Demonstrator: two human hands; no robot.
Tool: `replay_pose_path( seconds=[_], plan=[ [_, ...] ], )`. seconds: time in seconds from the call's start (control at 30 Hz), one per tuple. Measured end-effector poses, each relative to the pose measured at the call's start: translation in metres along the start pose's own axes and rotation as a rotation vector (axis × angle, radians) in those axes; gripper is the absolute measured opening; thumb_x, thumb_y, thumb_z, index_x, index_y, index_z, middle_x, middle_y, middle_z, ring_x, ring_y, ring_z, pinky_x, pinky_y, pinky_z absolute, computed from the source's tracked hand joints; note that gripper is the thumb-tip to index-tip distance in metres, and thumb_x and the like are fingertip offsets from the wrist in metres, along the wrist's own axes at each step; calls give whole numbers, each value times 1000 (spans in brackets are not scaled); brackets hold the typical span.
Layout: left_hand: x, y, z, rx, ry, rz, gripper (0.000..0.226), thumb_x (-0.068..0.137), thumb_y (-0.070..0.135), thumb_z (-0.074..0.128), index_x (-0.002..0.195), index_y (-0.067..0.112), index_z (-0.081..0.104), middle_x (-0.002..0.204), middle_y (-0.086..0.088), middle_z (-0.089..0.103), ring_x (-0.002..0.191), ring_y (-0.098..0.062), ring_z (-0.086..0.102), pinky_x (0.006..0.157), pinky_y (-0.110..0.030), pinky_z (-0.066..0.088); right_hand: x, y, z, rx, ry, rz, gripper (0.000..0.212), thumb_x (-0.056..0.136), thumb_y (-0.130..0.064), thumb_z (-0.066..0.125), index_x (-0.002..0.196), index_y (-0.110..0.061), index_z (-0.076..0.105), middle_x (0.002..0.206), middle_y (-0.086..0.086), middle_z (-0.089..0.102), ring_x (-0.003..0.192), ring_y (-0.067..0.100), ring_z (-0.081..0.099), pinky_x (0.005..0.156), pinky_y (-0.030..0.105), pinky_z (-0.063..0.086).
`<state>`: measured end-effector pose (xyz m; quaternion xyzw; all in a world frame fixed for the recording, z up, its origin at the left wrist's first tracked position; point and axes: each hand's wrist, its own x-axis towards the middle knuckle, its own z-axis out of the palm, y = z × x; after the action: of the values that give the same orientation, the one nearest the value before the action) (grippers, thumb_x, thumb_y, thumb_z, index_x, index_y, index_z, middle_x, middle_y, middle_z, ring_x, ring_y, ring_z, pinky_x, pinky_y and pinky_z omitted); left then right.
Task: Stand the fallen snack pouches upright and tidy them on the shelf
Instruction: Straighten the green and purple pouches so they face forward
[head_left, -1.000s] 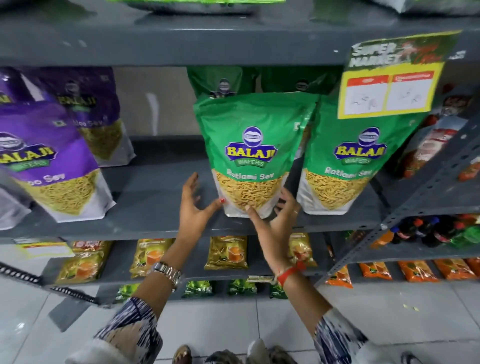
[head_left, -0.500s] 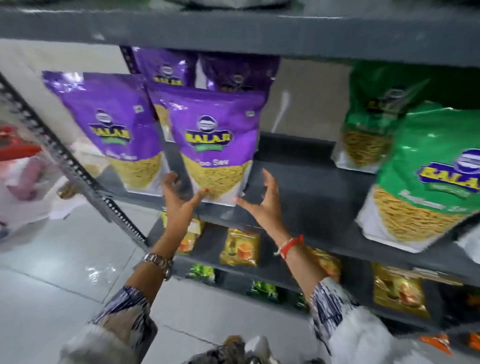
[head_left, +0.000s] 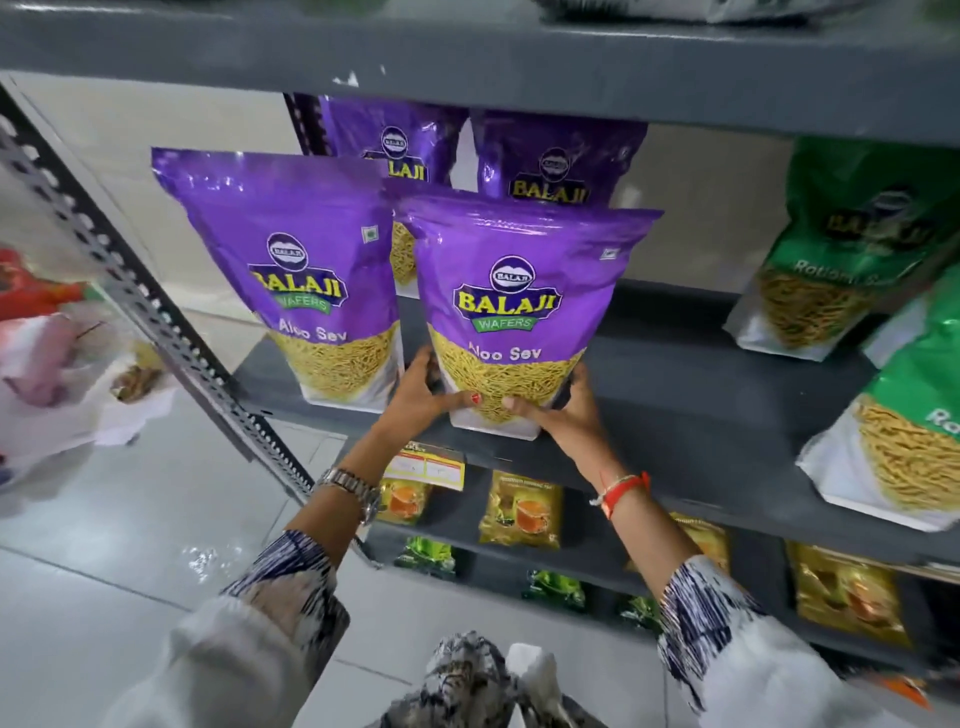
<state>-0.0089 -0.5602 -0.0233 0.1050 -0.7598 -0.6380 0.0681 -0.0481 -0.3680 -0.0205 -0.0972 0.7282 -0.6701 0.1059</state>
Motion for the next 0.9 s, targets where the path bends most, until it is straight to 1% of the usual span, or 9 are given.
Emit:
replay_pose_path(
  seconds=[0.1,0.23,0.37,0.43,0.53,0.63,0.73,0.8,0.9],
  plan=[
    [-2,-3,-2,-14,-6,-1,59,69,-5,70,114,16,38,102,10,57,91,5,59,78,-11,50,-3,-2,2,28,-1,-26,67,63,-1,81,118,-14,43,100,-11,61,81,-16,62,66,6,51],
    [-5,-4,-3,-21,-3,-18,60,69,-1,72,116,18,39,105,2,58,107,-19,55,95,-33,48,-5,-4,2,57,-33,-44,67,66,1,78,121,-13,42,101,-11,62,83,-13,63,65,7,51],
    [-15,-2,-1,-46,-3,-16,71,68,2,73,128,8,36,124,-11,55,117,-24,53,103,-41,44,-12,-3,0,23,-50,-62,64,68,-3,78,114,-29,43,104,-16,60,86,-18,60,65,4,49],
    [-23,-3,0,-60,27,-1,76,66,10,77,131,10,37,130,-11,54,121,-23,52,103,-40,44,-18,-4,0,15,-4,-66,66,64,-14,83,112,-36,44,110,-14,59,95,-14,60,72,8,51],
    [-47,-5,0,-13,265,106,62,69,26,75,123,17,46,118,3,58,107,-13,57,89,-26,51,-34,1,6,-11,225,-106,75,58,-34,86,121,-29,44,124,1,51,110,6,56,86,19,52],
    [-68,-5,-14,-2,684,236,52,72,33,73,113,17,47,102,8,52,89,-14,52,74,-31,45,-61,3,28,-65,375,-229,58,66,-34,80,111,-19,48,114,7,50,102,17,53,84,21,48],
    [-67,-6,-46,-88,911,183,64,70,49,69,118,17,42,111,4,45,98,-15,46,86,-42,44,-76,2,67,-117,252,-343,36,73,-24,75,100,-12,53,99,10,56,89,18,55,78,24,48],
    [-62,-2,-67,-122,916,160,72,73,51,64,129,15,36,126,4,40,117,-16,42,104,-42,39,-69,-2,97,-130,68,-309,30,77,-20,72,101,-15,55,101,9,59,91,19,58,80,31,52],
    [-51,7,-92,-170,761,114,63,88,36,51,140,17,22,148,-3,25,137,-19,25,113,-33,25,-47,-9,140,-158,-85,-180,62,73,-26,75,125,-12,45,127,13,50,114,25,51,96,36,48]
  ],
)
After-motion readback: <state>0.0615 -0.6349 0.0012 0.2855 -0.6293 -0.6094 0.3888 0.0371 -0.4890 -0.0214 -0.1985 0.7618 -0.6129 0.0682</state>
